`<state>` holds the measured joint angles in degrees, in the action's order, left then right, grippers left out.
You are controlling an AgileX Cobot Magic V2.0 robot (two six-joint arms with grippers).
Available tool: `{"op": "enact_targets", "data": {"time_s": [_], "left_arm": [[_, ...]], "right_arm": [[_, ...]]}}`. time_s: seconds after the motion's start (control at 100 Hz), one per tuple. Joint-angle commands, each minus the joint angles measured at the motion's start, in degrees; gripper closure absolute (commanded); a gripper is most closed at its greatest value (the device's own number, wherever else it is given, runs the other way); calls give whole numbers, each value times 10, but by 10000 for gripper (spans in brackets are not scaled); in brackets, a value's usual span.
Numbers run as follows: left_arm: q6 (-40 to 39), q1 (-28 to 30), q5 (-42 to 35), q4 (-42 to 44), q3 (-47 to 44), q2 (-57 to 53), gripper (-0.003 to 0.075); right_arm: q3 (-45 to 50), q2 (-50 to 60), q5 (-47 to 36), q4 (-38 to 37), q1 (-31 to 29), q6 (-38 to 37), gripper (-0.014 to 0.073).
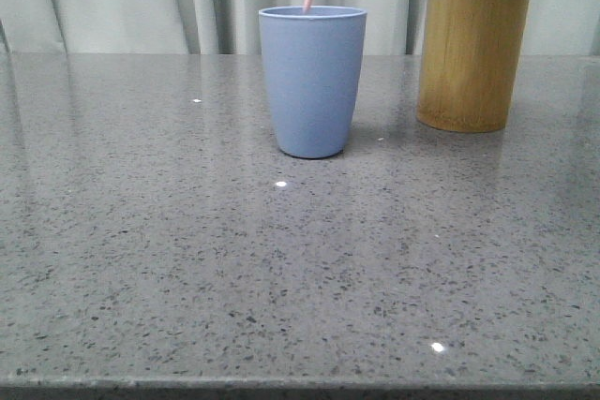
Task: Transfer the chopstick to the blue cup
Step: 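Carry the pink stick over the blue cup and lower it inside, then open the right gripper to release the stick and withdraw upward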
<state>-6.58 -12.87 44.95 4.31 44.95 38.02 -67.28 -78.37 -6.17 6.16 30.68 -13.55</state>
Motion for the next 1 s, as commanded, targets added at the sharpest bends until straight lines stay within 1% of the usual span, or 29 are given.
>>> {"op": "enact_targets", "data": {"time_s": [0.0,0.26,0.33,0.43,0.5,0.57,0.62,0.69,0.72,0.79,0.99], "left_arm": [[-7,2,-43,3,14,-1,123],[-7,2,-43,3,14,-1,123],[-7,2,-43,3,14,-1,123],[-7,2,-43,3,14,-1,123],[-7,2,-43,3,14,-1,123],[-7,2,-43,3,14,-1,123],[-7,2,-43,3,14,-1,123],[-7,2,-43,3,14,-1,123],[-7,2,-43,3,14,-1,123],[-7,2,-43,3,14,-1,123],[-7,2,-43,3,14,-1,123]], "right_arm": [[-19,-5,-37,-8,1,7,653],[-19,-36,-9,-8,1,7,648],[-19,-36,-3,-8,1,7,624],[-19,-36,-1,-8,1,7,532],[-19,-36,-1,-8,1,7,435],[-19,-36,-1,-8,1,7,316],[-19,-36,-1,-8,1,7,211],[-19,-36,-2,-8,1,7,101],[-19,-35,-1,-8,1,7,69],[-20,-30,7,-8,1,7,32],[-20,28,57,-16,-18,24,32]]}}
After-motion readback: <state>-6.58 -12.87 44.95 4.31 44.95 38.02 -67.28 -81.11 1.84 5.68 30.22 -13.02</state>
